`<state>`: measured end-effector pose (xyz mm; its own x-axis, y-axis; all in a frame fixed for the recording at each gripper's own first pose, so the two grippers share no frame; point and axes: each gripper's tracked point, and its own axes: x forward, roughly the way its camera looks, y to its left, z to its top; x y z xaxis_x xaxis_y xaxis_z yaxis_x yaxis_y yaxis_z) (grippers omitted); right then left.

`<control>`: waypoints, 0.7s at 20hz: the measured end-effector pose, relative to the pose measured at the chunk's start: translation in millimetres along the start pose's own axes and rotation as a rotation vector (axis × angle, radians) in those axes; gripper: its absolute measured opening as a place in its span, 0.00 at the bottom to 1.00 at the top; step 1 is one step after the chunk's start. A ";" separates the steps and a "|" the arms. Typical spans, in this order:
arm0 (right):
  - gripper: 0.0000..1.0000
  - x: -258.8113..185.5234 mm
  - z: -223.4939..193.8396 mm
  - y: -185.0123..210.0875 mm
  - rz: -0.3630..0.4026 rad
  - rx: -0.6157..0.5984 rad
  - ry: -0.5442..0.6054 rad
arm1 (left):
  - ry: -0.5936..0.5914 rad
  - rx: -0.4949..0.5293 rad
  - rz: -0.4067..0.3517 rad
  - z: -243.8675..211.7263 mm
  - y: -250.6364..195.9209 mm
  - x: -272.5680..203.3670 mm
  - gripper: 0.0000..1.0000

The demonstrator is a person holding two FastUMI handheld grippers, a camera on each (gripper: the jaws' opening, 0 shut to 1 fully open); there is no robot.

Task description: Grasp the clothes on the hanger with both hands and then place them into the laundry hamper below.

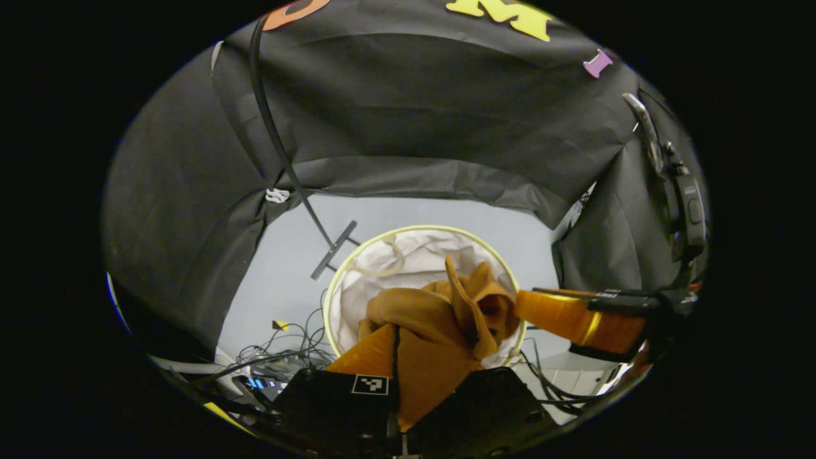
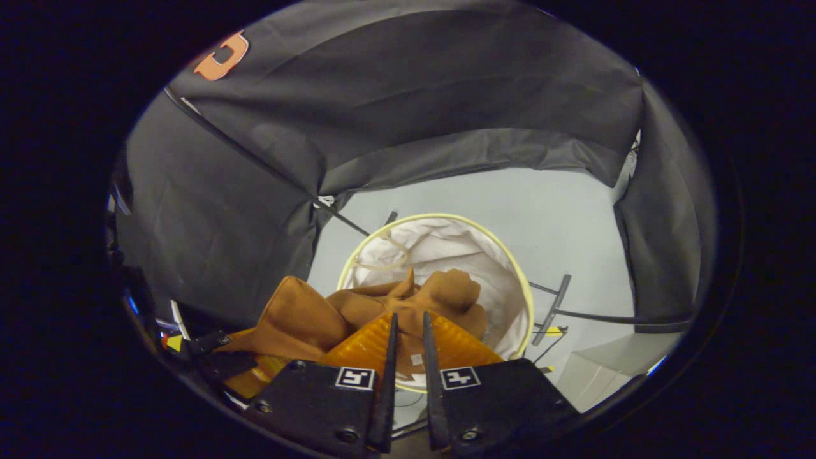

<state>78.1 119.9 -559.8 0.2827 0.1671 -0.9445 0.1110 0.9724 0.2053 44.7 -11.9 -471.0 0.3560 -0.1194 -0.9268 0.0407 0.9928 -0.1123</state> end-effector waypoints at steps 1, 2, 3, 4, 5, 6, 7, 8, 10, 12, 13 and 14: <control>0.27 -6.0 2.4 -3.0 -0.012 -0.013 -0.010 | 0.016 -0.006 -0.006 -3.3 -3.3 -0.7 0.10; 0.34 -12.3 3.4 -5.6 -0.021 -0.026 -0.023 | 0.031 -0.013 -0.008 -3.6 -5.4 -3.1 0.12; 0.36 -19.0 8.1 -7.5 -0.029 -0.036 -0.040 | 0.027 -0.018 -0.016 -3.1 -11.6 -6.4 0.03; 0.40 -25.9 12.0 -9.6 -0.035 -0.045 -0.058 | 0.017 -0.016 -0.012 3.0 -11.7 -9.1 0.22; 0.42 -33.1 15.3 -12.2 -0.040 -0.050 -0.075 | 0.012 -0.012 -0.011 6.7 -12.1 -12.2 0.23; 0.43 -39.7 14.9 -15.4 -0.044 -0.054 -0.092 | 0.004 -0.006 -0.005 6.8 -12.0 -15.2 0.29; 0.46 -45.5 15.3 -16.9 -0.052 -0.059 -0.105 | 0.000 0.000 -0.004 6.8 -14.5 -19.4 0.47; 0.48 -52.2 13.9 -21.5 -0.063 -0.066 -0.116 | -0.005 0.006 -0.003 6.6 -16.1 -23.9 0.61; 0.57 -63.6 11.7 -24.3 -0.070 -0.070 -0.134 | -0.019 0.011 -0.001 7.8 -19.3 -33.1 0.62; 0.62 -73.5 11.4 -27.0 -0.072 -0.073 -0.153 | -0.040 0.010 -0.006 9.8 -23.1 -42.8 0.70; 0.63 -78.3 12.3 -29.1 -0.076 -0.074 -0.162 | -0.047 0.009 -0.004 9.3 -23.1 -47.7 0.77; 0.63 -82.5 11.4 -30.6 -0.084 -0.073 -0.169 | -0.056 0.006 -0.001 8.6 -23.8 -53.2 0.80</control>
<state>62.3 74.5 -485.3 0.4320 0.0614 -0.8998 0.0728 0.9920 0.1027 32.8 -29.2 -415.9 0.4079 -0.1203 -0.9051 0.0471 0.9927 -0.1108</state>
